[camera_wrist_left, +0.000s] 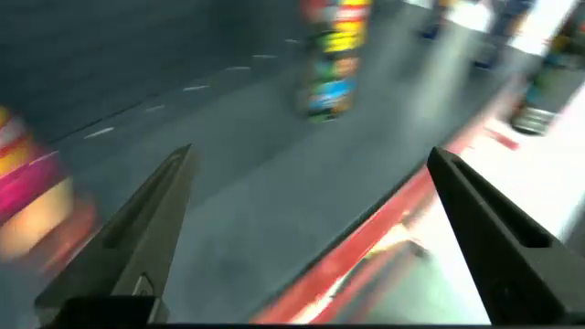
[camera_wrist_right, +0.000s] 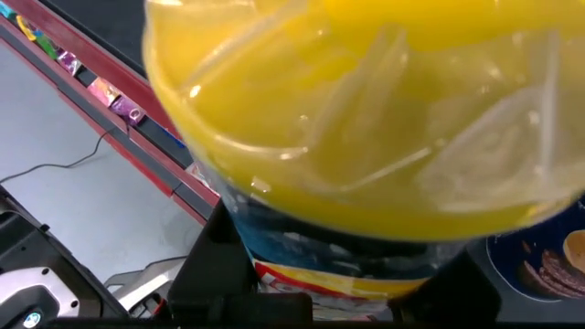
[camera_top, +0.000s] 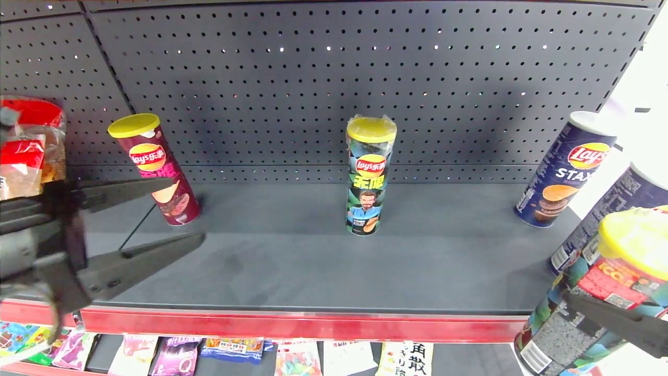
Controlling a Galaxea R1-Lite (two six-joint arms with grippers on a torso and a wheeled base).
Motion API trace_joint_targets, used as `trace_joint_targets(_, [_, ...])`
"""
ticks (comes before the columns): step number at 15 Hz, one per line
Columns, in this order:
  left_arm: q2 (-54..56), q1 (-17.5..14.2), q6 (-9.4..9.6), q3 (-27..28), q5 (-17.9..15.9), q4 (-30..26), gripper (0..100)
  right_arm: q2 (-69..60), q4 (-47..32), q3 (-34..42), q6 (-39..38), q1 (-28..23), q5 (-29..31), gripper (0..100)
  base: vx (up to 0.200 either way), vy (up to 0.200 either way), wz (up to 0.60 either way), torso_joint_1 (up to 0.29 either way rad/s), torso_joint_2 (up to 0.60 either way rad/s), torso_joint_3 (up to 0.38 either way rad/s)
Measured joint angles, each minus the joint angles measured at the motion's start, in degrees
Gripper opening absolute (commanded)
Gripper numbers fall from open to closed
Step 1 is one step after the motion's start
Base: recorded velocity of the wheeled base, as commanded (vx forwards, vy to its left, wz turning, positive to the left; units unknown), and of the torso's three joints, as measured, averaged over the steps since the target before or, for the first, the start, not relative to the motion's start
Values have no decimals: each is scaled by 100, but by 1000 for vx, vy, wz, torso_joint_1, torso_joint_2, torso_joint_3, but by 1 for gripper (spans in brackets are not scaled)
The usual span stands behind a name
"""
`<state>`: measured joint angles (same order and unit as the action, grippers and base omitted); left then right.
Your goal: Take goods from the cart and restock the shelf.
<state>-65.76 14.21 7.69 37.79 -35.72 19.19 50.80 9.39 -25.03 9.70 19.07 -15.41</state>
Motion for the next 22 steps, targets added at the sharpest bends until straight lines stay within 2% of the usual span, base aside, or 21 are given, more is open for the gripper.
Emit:
trace_joint_targets(3, [-1595, 472, 134, 942, -471, 421, 100, 5, 5, -112, 1, 0, 11, 0, 0, 0, 0, 0, 0, 0])
trace_joint_targets(5, [-2397, 689, 188, 1565, -594, 656, 100, 5, 7, -149, 1, -2, 13, 0, 0, 0, 0, 0, 0, 0])
trace_joint_targets(8, [-3195, 976, 213, 2219, -616, 722, 100, 7, 11, -173, 1, -11, 24, 0, 0, 0, 0, 0, 0, 0])
trace_joint_targets(12, [-3953, 1062, 336, 3004, -588, 722, 100, -11, -2, -184, -2, -11, 28, 0, 0, 0, 0, 0, 0, 0])
trace_joint_targets(16, [-4467, 1089, 346, 3577, -589, 717, 100, -56, -11, -247, -5, 0, -5, 0, 0, 0, 0, 0, 0, 0])
trace_joint_targets(22, [-5004, 1246, 347, 4156, -594, 697, 100, -185, -50, -254, -5, -2, -5, 0, 0, 0, 0, 0, 0, 0])
